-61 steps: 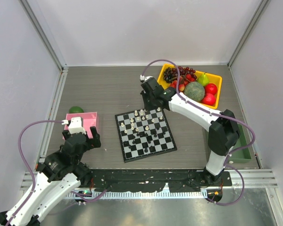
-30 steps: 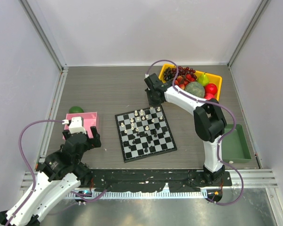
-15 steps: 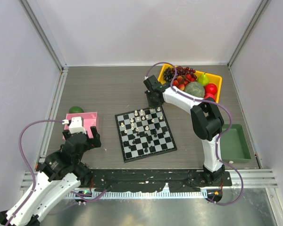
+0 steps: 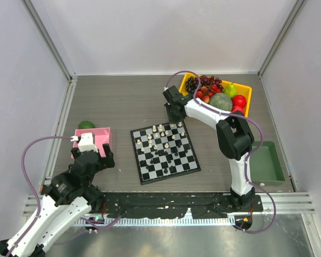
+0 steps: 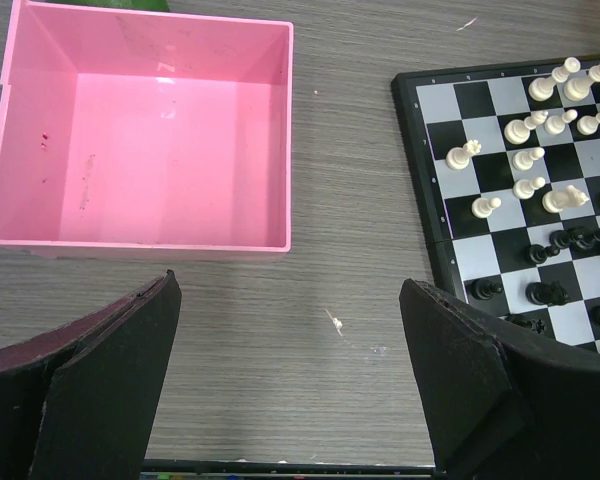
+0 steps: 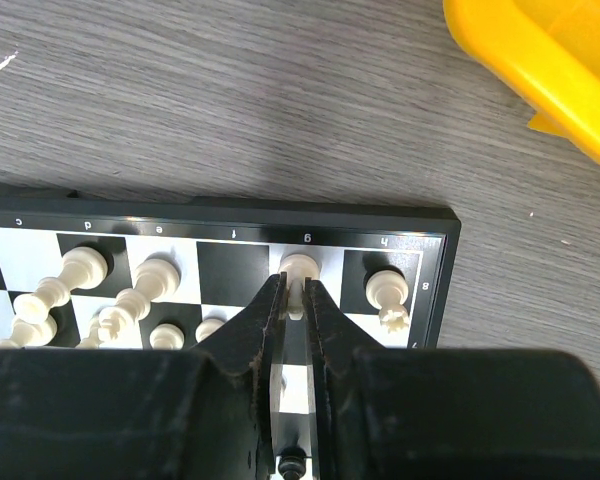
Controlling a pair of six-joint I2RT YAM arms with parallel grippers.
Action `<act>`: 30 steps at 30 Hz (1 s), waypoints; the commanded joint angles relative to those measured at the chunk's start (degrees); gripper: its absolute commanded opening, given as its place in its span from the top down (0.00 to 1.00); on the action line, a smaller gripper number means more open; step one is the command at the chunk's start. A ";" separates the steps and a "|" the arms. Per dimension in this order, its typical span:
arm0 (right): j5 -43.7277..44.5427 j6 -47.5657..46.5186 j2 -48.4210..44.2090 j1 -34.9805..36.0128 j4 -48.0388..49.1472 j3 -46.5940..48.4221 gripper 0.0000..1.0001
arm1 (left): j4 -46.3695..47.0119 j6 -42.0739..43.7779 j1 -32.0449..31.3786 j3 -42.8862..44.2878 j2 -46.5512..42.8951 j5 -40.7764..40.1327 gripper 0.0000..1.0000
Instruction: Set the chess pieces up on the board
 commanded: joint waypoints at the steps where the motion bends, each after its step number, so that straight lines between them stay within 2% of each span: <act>1: 0.62 -0.38 -1.80 -0.02 -0.64 -0.62 0.83 | 2.03 -0.95 -0.10 -0.03 -0.04 -1.00 0.00; 22: 0.79 -1.52 -3.73 0.15 -2.49 -0.70 0.82 | 1.94 -0.95 -0.10 -0.03 -0.22 -1.08 0.00; 30: -0.70 -1.52 -1.63 0.15 -2.22 1.14 0.75 | 1.85 -1.04 -0.10 -0.03 -0.13 -1.26 0.01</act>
